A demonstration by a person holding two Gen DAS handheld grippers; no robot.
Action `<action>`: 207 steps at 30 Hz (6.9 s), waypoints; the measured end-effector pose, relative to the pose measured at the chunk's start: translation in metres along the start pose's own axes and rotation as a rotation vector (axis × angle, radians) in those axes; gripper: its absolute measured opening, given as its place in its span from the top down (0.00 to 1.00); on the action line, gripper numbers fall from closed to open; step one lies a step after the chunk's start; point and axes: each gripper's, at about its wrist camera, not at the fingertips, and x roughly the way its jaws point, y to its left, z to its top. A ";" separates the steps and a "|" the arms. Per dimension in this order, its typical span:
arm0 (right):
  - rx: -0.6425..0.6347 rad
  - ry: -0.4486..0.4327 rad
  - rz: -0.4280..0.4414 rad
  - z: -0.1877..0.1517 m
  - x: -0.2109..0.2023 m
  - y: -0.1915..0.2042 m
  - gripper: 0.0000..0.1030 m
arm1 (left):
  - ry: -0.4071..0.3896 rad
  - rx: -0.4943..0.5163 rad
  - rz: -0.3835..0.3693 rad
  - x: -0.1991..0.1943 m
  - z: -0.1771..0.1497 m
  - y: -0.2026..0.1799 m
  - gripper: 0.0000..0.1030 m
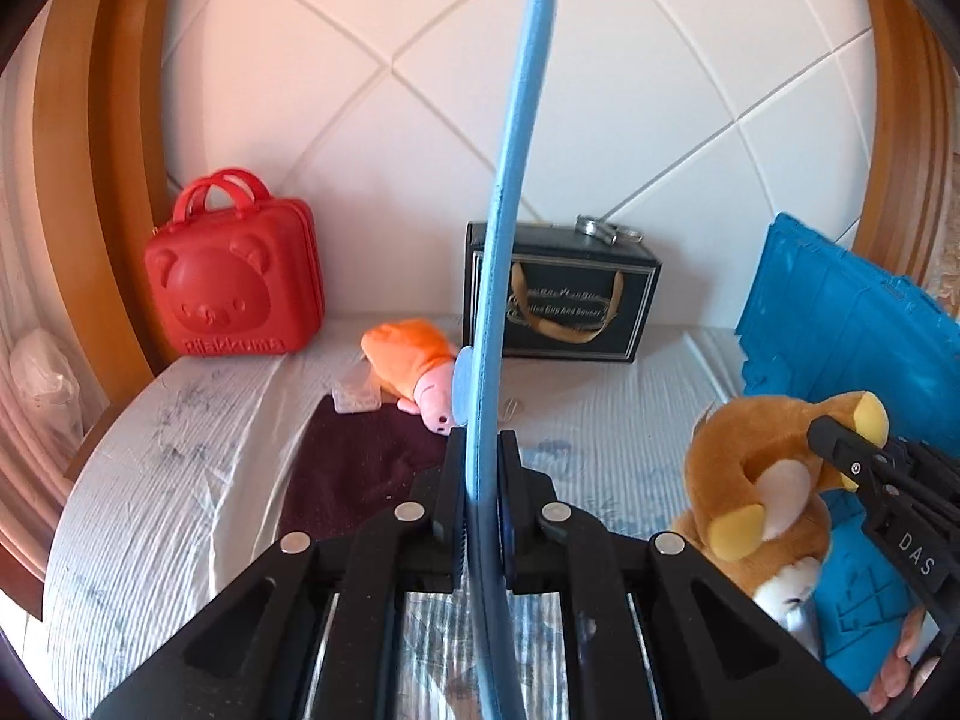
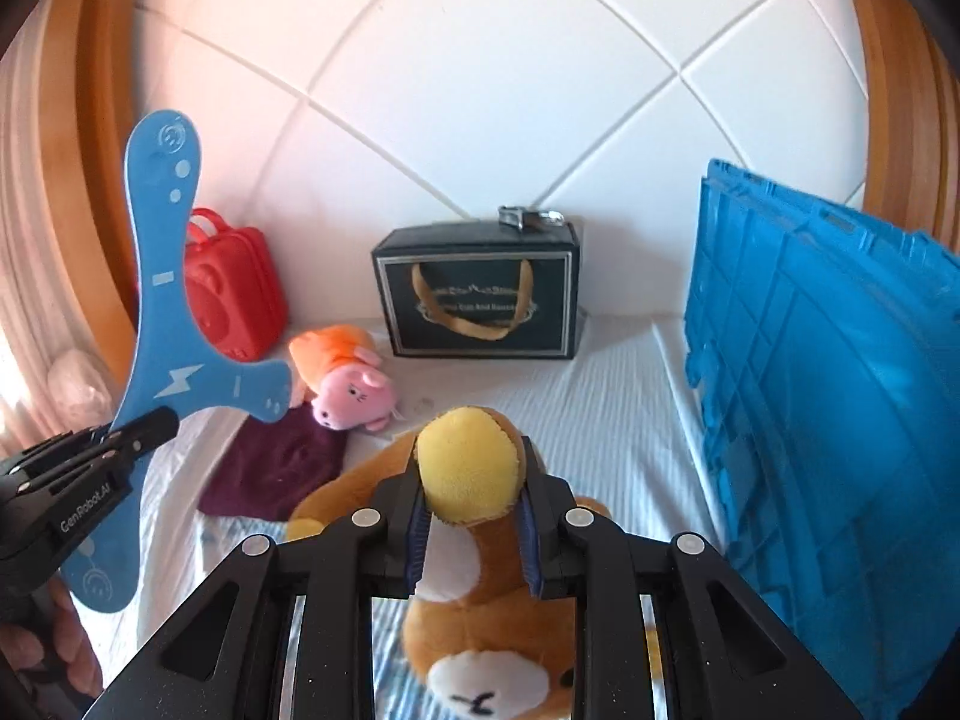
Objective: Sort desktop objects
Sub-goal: 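Grasp the blue boomerang with the left gripper while the right grasps the brown bear, then carry the boomerang and brown bear with both grippers over the blue crate, then open both grippers to drop the boomerang and bear into the crate, then withdraw both grippers and reach toward the pink pig and clear box, then grasp the clear plastic box with the left gripper while the right grasps the pink pig, then lift the clear box and pink pig with both grippers over the crate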
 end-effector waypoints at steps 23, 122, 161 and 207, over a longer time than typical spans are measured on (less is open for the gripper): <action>0.042 -0.463 -0.300 0.151 -0.267 -0.129 0.77 | -0.291 0.180 -0.389 -0.142 0.113 -0.236 0.92; -0.109 0.420 0.019 0.063 0.346 0.103 0.00 | 0.421 -0.109 0.224 0.366 0.035 0.159 0.11; -0.194 0.586 0.182 0.048 0.431 0.148 0.00 | 0.466 -0.041 0.171 0.409 0.038 0.175 0.42; 0.008 -0.086 0.037 0.072 -0.081 0.072 0.32 | -0.093 0.035 0.020 -0.016 0.067 0.021 0.43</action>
